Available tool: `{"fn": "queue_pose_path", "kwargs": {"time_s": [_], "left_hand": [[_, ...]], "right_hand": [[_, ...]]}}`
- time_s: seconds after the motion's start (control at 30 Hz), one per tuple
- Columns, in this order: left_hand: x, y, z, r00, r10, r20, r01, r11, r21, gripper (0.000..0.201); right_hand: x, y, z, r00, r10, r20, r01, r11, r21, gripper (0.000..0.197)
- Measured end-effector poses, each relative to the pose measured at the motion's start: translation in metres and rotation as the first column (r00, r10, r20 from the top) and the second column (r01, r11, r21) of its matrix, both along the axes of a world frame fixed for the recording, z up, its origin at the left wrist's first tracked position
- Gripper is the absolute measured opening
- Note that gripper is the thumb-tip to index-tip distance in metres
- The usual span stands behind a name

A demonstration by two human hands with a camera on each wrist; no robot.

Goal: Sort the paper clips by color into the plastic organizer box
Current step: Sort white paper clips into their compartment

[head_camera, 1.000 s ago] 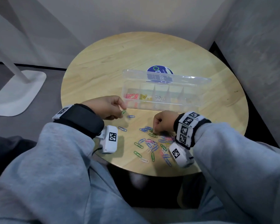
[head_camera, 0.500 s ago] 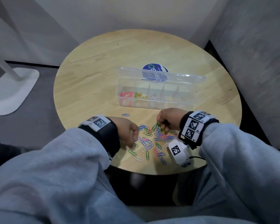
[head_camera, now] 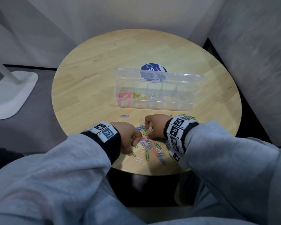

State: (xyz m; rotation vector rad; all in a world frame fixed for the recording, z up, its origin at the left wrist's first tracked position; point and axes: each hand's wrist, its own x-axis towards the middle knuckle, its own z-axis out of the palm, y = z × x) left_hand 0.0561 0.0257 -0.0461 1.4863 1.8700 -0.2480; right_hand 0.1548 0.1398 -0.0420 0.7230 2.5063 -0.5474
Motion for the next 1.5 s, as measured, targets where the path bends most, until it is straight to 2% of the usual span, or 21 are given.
{"fn": "queue_pose_path", "kwargs": {"time_s": [0.17,0.37,0.5,0.63,0.77,1.07,1.2,1.27,1.37,1.43,1.5], "left_hand": [[0.003,-0.001,-0.002,0.999,0.027,-0.026,-0.025,0.996,0.091,0.022],[0.006,-0.001,0.002,1.0,-0.007,0.031,0.005,0.998,0.064,0.034],[0.007,-0.001,-0.001,0.999,0.032,-0.023,-0.029,0.994,0.106,0.036],[0.005,0.0,-0.002,0.994,0.07,-0.084,-0.055,0.985,0.162,0.026],[0.002,0.0,-0.001,0.992,0.089,-0.089,-0.074,0.984,0.163,0.025],[0.005,0.001,-0.002,0.987,0.103,-0.121,-0.083,0.985,0.154,0.015],[0.007,0.0,-0.003,0.987,0.122,-0.104,-0.107,0.984,0.145,0.009],[0.007,-0.001,-0.003,0.988,0.13,-0.088,-0.117,0.984,0.136,0.008],[0.007,-0.002,-0.003,0.989,0.132,-0.065,-0.123,0.983,0.134,0.006],[0.005,-0.002,-0.003,0.989,0.143,-0.041,-0.137,0.983,0.123,0.005],[0.003,-0.002,-0.001,0.986,0.165,-0.005,-0.163,0.98,0.116,0.005]], "right_hand": [[0.004,0.006,0.005,1.0,0.02,0.008,-0.02,0.998,0.051,0.022],[0.002,0.0,0.003,0.997,0.074,-0.038,-0.072,0.995,0.063,0.02],[-0.001,0.002,0.002,0.998,0.062,-0.028,-0.061,0.997,0.05,0.021],[0.001,0.007,0.001,0.999,0.044,-0.028,-0.043,0.999,0.026,0.017],[0.002,0.007,0.0,0.998,0.042,-0.05,-0.041,0.999,0.029,0.018],[0.0,0.008,0.004,0.998,0.065,0.025,-0.067,0.997,0.049,0.018],[0.0,0.007,0.004,0.992,0.093,0.088,-0.099,0.993,0.061,0.002],[0.001,0.008,0.005,0.992,0.089,0.094,-0.093,0.995,0.037,0.003],[0.006,0.012,0.005,0.998,0.019,0.065,-0.016,0.999,-0.047,0.006],[0.013,0.018,0.007,0.991,-0.136,-0.001,0.134,0.977,-0.165,0.014],[0.022,0.028,0.01,0.956,-0.288,-0.058,0.26,0.921,-0.289,0.022]]}}
